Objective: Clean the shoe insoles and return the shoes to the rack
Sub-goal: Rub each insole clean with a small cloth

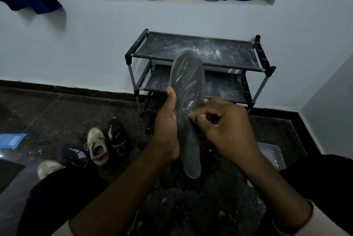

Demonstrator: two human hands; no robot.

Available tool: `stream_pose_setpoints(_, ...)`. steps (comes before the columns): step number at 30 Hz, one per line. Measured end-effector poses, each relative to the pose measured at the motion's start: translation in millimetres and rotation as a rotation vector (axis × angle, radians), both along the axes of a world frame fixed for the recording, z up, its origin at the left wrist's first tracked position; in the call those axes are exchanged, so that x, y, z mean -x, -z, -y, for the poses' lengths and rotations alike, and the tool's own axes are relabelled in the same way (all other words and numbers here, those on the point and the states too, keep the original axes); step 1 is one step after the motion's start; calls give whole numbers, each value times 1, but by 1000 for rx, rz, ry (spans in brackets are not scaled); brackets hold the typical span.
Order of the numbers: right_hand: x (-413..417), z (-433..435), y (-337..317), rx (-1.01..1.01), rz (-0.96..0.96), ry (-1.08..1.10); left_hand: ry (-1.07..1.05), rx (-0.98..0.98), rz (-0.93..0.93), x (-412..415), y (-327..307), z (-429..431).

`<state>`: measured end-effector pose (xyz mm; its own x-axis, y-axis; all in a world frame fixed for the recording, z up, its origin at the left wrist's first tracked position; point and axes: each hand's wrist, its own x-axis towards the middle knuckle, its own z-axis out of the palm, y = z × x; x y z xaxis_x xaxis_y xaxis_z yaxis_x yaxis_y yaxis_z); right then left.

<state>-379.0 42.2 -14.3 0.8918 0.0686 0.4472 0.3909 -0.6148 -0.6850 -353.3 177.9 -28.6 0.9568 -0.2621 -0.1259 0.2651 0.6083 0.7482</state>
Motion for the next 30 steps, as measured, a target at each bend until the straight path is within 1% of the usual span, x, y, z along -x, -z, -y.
stream_pose_setpoints(2,3,0,2,16,-42,-54,33,-15,8,-1,-1,-2)
stream_pose_setpoints(4,-1,7,2,-6,-37,4,24,-27,4,-2,0,-4)
stream_pose_setpoints(6,-4,10,0,-26,23,84,-11,-35,2,-3,2,-3)
stream_pose_setpoints(7,-4,7,0,-14,40,87,-14,-32,2,-3,3,-2)
stream_pose_setpoints(9,1,0,1,28,30,13,-6,-34,-2,0,2,0)
stream_pose_setpoints(11,4,-1,2,44,-19,-59,13,-44,6,0,0,-1)
stream_pose_setpoints(13,0,6,1,28,-45,-18,31,-33,14,-1,0,-3)
stream_pose_setpoints(15,-3,11,0,-10,0,59,17,-26,3,-2,2,-2)
stream_pose_setpoints(16,-3,10,0,-9,22,64,10,-30,0,-2,3,-1)
stream_pose_setpoints(20,4,1,2,39,38,-73,16,-22,-5,-1,1,0)
stream_pose_setpoints(23,-1,10,0,23,30,-64,0,-25,-5,-2,1,-2)
stream_pose_setpoints(27,3,4,4,83,36,-112,-11,-28,5,-2,2,-4)
stream_pose_setpoints(30,3,2,5,44,32,-123,-21,-17,7,-2,2,-5)
